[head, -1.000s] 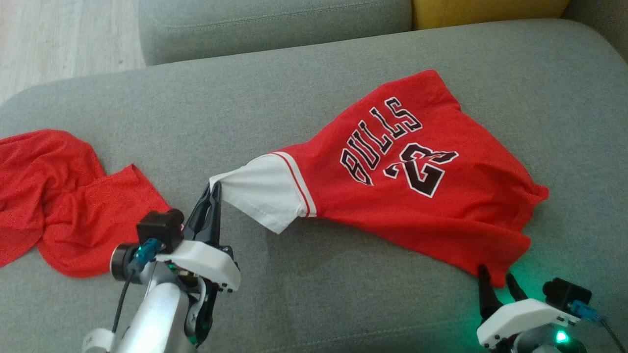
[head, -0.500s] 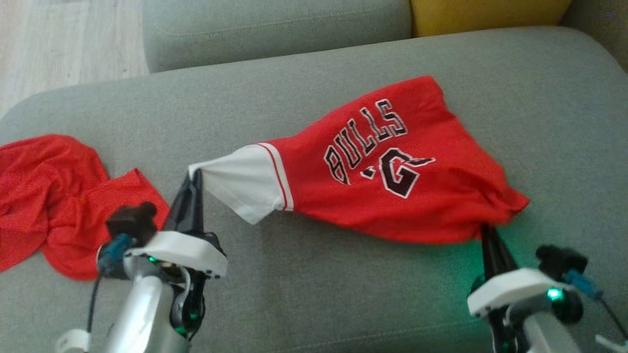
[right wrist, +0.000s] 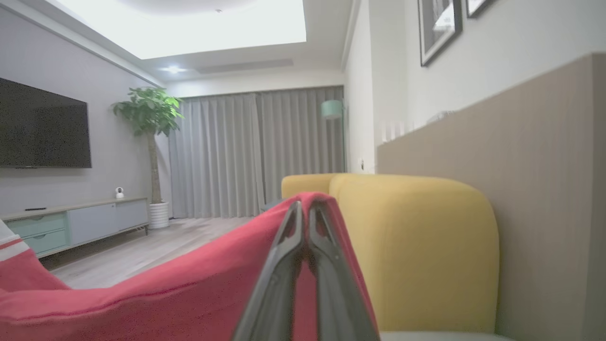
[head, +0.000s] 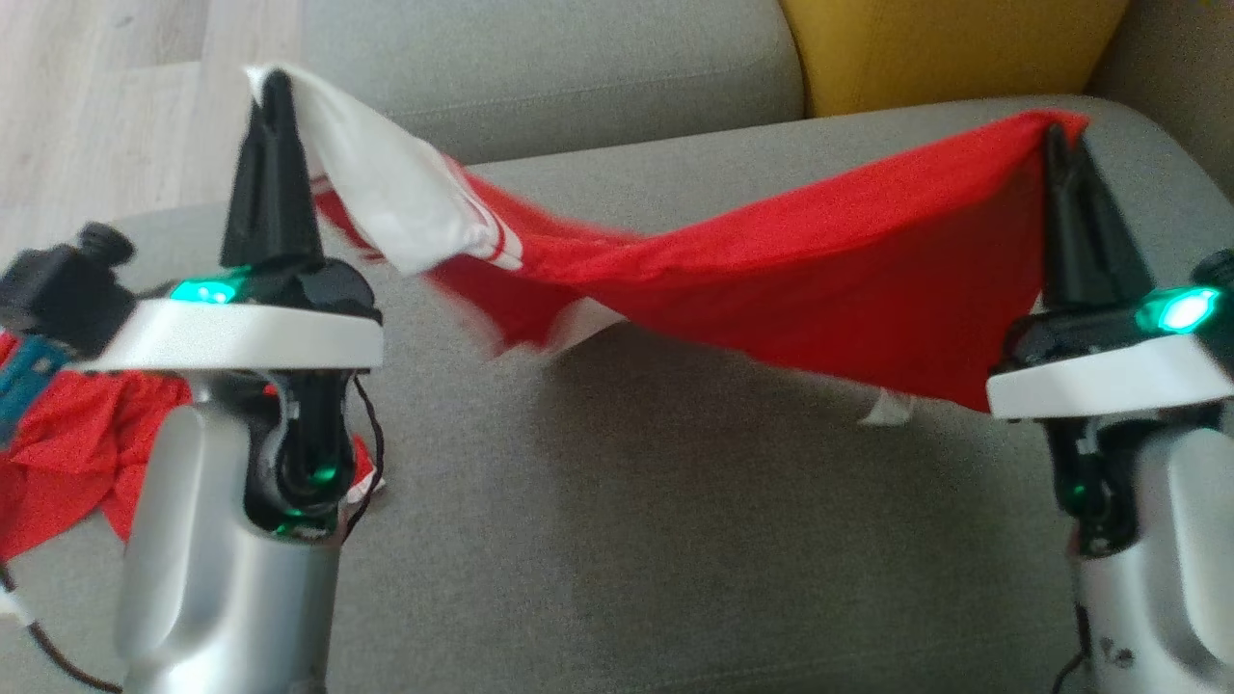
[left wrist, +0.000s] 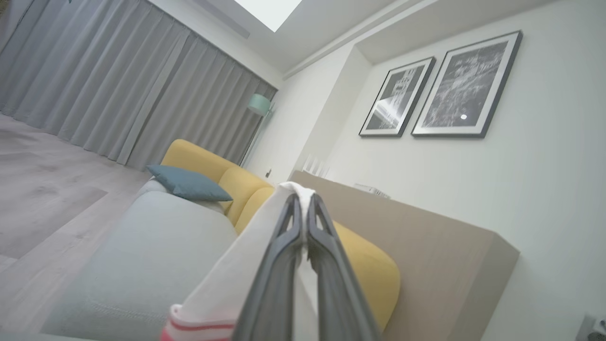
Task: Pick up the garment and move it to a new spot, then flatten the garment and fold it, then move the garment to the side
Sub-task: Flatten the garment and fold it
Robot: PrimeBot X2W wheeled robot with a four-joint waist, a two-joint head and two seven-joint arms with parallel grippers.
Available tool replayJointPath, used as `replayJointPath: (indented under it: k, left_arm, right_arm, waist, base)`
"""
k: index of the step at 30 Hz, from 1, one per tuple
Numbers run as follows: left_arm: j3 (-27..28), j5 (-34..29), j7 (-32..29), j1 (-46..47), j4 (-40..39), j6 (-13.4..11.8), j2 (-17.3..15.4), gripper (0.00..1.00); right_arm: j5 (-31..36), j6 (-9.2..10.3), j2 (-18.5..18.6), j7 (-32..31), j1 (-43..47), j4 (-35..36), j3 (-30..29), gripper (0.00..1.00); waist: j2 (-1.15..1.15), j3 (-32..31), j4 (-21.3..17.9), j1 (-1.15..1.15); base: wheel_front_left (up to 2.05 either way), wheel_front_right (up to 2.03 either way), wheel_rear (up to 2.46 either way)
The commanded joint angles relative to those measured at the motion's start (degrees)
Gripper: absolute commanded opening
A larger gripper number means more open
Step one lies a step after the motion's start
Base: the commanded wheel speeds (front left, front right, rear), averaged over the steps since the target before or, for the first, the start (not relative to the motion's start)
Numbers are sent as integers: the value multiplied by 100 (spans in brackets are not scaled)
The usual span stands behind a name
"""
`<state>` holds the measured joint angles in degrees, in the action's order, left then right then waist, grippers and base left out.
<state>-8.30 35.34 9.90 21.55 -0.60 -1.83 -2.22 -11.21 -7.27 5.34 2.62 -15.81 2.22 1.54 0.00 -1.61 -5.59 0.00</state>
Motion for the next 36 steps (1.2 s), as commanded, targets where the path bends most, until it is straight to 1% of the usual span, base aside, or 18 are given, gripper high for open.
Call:
replayJointPath:
  k: [1, 6, 10, 13, 16, 17, 20, 22, 24, 27, 29, 32, 35, 36]
  left_arm:
    - [210, 111, -81, 231, -404, -86, -69, 0]
    - [62, 313, -396, 120, -1310, -377, -67, 0]
    - [-16, 396, -687, 168, -1851, -589, -67, 0]
    - [-22, 331, -926, 415, -1896, -671, -185, 0]
    - [-9, 364, -1176, 861, -1554, -676, -284, 0]
    - [-9, 364, -1176, 861, -1554, -676, -284, 0]
    - [43, 371, -1385, 1548, -1003, -612, -435, 0]
    - [74, 376, -1497, 2119, -518, -530, -541, 0]
    - [103, 340, -1545, 2737, 46, -442, -648, 0]
    - [99, 258, -1531, 3755, 971, -263, -775, 0]
    - [140, 184, -1385, 4474, 1571, -176, -835, 0]
    - [253, 50, -940, 5466, 2331, -70, -932, 0]
    - [339, 4, -458, 6240, 2884, 80, -949, 0]
    - [311, -32, -316, 6412, 3023, 172, -955, 0]
  right_arm:
    - [53, -22, 32, -95, -247, 395, 86, 0]
    - [112, -22, -79, -455, -108, 1183, 1, 0]
    - [104, -22, -178, -823, -2, 1622, -115, 0]
    - [92, -22, -217, -1079, -103, 1701, -258, 0]
    - [110, -22, -232, -1314, -411, 1475, -356, 0]
    - [110, -22, -232, -1314, -411, 1475, -356, 0]
    - [78, -22, -238, -1493, -999, 1029, -440, 0]
    - [51, -22, -239, -1546, -1563, 589, -517, 0]
    - [110, -22, -191, -1534, -2223, 27, -596, 0]
    - [206, -22, -69, -1380, -3395, -1008, -645, 0]
    - [218, -22, -29, -1134, -4232, -1718, -680, 0]
    - [223, -22, 2, -584, -5408, -2713, -719, 0]
    - [291, -22, 114, 146, -6319, -3471, -639, 0]
    - [312, -22, 133, 427, -6540, -3694, -670, 0]
  waist:
    - [0, -57, 12, 0]
    - [0, -170, 5, 0]
    - [0, -147, -8, 0]
    - [0, -9, -12, 0]
    - [0, 219, -16, 0]
    - [0, 219, -16, 0]
    - [0, 654, -12, 0]
    - [0, 997, 5, 0]
    - [0, 1315, 27, 0]
    - [0, 1751, 64, 0]
    - [0, 1982, 104, 0]
    - [0, 2211, 154, 0]
    - [0, 2334, 220, 0]
    - [0, 2350, 231, 0]
  base:
    - [0, 0, 0]
    - [0, 0, 0]
    - [0, 0, 0]
    - [0, 0, 0]
    - [0, 0, 0]
    - [0, 0, 0]
    - [0, 0, 0]
    - [0, 0, 0]
    - [0, 0, 0]
    - [0, 0, 0]
    - [0, 0, 0]
    - [0, 0, 0]
    - [0, 0, 0]
    - [0, 0, 0]
